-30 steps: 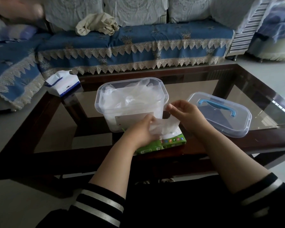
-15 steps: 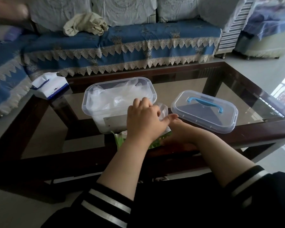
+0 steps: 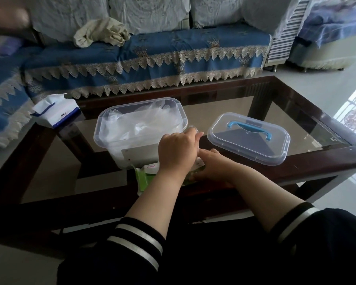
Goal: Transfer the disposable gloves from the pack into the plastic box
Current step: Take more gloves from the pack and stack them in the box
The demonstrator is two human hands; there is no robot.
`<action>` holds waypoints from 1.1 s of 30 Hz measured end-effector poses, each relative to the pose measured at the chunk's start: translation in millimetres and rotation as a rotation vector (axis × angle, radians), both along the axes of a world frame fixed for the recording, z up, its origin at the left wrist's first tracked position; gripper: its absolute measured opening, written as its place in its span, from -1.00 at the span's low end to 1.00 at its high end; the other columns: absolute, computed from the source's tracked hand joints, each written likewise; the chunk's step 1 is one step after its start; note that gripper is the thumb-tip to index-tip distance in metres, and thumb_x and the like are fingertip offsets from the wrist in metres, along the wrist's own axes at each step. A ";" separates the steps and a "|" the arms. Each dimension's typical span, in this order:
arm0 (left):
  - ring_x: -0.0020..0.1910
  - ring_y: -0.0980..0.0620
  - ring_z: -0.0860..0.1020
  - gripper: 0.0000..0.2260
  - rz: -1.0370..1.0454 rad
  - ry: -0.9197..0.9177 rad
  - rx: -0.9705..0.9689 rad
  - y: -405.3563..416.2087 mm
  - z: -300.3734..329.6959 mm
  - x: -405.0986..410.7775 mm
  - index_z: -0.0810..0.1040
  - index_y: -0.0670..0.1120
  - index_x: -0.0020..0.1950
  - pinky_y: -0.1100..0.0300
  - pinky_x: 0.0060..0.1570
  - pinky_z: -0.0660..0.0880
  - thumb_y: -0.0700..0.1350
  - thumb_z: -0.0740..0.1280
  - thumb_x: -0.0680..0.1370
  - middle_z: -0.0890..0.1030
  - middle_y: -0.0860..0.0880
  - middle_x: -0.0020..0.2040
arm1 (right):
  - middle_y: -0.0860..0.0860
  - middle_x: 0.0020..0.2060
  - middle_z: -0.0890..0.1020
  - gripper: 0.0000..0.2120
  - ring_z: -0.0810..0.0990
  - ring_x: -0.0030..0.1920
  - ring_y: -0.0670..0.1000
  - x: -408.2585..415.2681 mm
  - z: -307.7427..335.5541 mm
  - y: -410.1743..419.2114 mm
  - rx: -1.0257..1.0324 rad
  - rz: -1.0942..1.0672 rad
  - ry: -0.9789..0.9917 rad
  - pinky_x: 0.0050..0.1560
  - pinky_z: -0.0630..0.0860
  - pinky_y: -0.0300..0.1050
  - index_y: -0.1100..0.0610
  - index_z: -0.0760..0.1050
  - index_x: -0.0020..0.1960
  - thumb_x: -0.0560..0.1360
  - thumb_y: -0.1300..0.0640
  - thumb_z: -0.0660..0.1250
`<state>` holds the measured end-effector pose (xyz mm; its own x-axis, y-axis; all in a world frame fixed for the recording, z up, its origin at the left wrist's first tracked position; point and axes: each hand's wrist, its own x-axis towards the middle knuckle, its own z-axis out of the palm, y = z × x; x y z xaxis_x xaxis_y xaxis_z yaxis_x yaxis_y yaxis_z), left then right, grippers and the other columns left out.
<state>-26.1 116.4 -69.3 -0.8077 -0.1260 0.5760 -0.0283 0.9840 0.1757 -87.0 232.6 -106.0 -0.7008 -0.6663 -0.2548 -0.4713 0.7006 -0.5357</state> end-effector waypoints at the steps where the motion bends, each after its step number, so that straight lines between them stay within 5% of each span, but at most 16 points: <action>1: -0.49 -0.07 0.60 -0.82 -0.021 -0.004 -0.020 -2.7 0.4 -0.1 0.64 -0.16 -0.15 0.19 -0.39 0.52 -0.05 0.43 0.53 0.62 -0.07 -0.42 | -0.06 0.35 0.40 -0.20 0.25 0.35 0.06 -0.2 1.1 -1.1 0.010 -0.003 0.011 0.32 0.30 0.13 -0.07 0.16 0.49 0.37 -0.15 0.47; 6: -0.42 -0.13 0.62 -0.80 -0.078 0.001 0.006 -9.4 14.4 5.6 0.63 -0.15 -0.06 0.17 -0.39 0.54 -0.03 0.34 0.59 0.63 -0.11 -0.37 | -0.06 0.42 0.34 -0.15 0.25 0.38 0.10 -2.7 6.7 2.5 0.038 -0.009 0.023 0.37 0.25 0.17 -0.10 0.09 0.52 0.38 -0.10 0.48; 13: -0.56 0.22 0.36 -0.75 -0.147 0.040 0.327 -38.3 67.1 31.2 0.64 -0.10 0.02 0.42 -0.54 0.19 0.02 0.24 0.63 0.40 0.15 -0.48 | -0.10 0.43 0.33 -0.12 0.26 0.38 0.11 -0.6 8.6 6.6 0.106 -0.029 0.099 0.32 0.32 0.13 -0.13 0.10 0.51 0.33 -0.16 0.50; 17: -0.53 0.13 0.43 -0.83 -0.253 0.109 0.560 -54.3 97.1 40.9 0.60 0.02 0.06 0.29 -0.53 0.39 0.00 0.23 0.64 0.47 0.03 -0.46 | -0.08 0.43 0.32 -0.12 0.24 0.39 0.11 1.6 11.8 2.2 0.161 -0.033 0.137 0.33 0.29 0.09 -0.08 0.10 0.51 0.34 -0.19 0.49; 20: -0.45 0.21 0.52 -0.81 -0.250 0.145 0.686 -75.4 109.4 36.4 0.57 0.02 0.16 0.39 -0.39 0.46 -0.05 0.18 0.67 0.52 0.06 -0.42 | -0.03 0.46 0.28 -0.05 0.18 0.44 0.13 0.1 14.9 3.4 0.174 -0.040 0.101 0.38 0.22 0.09 -0.05 0.02 0.55 0.34 -0.20 0.48; 23: -0.13 0.20 0.63 -0.78 -0.120 0.149 0.779 -107.6 108.9 21.7 0.49 0.10 0.29 0.24 -0.08 0.59 -0.03 0.18 0.67 0.63 0.16 -0.09 | -0.04 0.53 0.15 0.06 0.04 0.51 0.15 -5.5 16.4 4.3 0.134 -0.048 0.025 0.46 0.10 0.24 -0.10 -0.07 0.56 0.28 -0.26 0.49; 26: 0.11 0.14 0.50 -0.72 0.078 0.172 0.790 -128.9 103.5 8.3 0.43 0.03 0.38 0.23 0.08 0.45 -0.06 0.18 0.66 0.53 -0.01 0.30 | -0.04 0.55 0.07 0.08 -0.03 0.53 0.16 -6.3 29.6 9.0 0.132 -0.068 0.011 0.47 0.06 0.28 -0.09 -0.13 0.56 0.29 -0.28 0.47; 29: 0.17 0.02 0.49 -0.71 0.258 0.166 0.797 -147.0 93.9 1.9 0.38 -0.02 0.40 0.22 0.00 0.35 -0.10 0.17 0.67 0.48 -0.06 0.35 | 0.01 0.48 0.26 -0.13 0.23 0.45 0.12 -1.4 54.0 13.4 0.033 -0.197 0.126 0.40 0.29 0.13 -0.04 0.09 0.52 0.36 -0.17 0.45; 31: 0.21 -0.07 0.51 -0.72 0.330 0.166 0.809 -158.9 82.9 -1.4 0.36 -0.03 0.39 0.17 0.00 0.38 -0.11 0.16 0.67 0.51 -0.09 0.32 | 0.01 0.28 0.47 -0.43 0.48 0.21 0.00 6.3 72.6 9.0 -0.210 -0.358 0.331 0.12 0.50 -0.12 0.00 0.34 0.37 0.42 -0.07 0.42; 33: 0.17 -0.12 0.53 -0.73 0.401 0.130 0.792 -161.8 73.0 -5.1 0.34 -0.02 0.37 0.08 0.01 0.45 -0.11 0.14 0.67 0.54 -0.12 0.27 | -0.04 0.04 0.56 -0.70 0.52 -0.08 -0.14 16.9 93.7 -1.9 -0.493 -0.426 0.538 -0.12 0.44 -0.34 0.05 0.47 0.18 0.48 0.01 0.34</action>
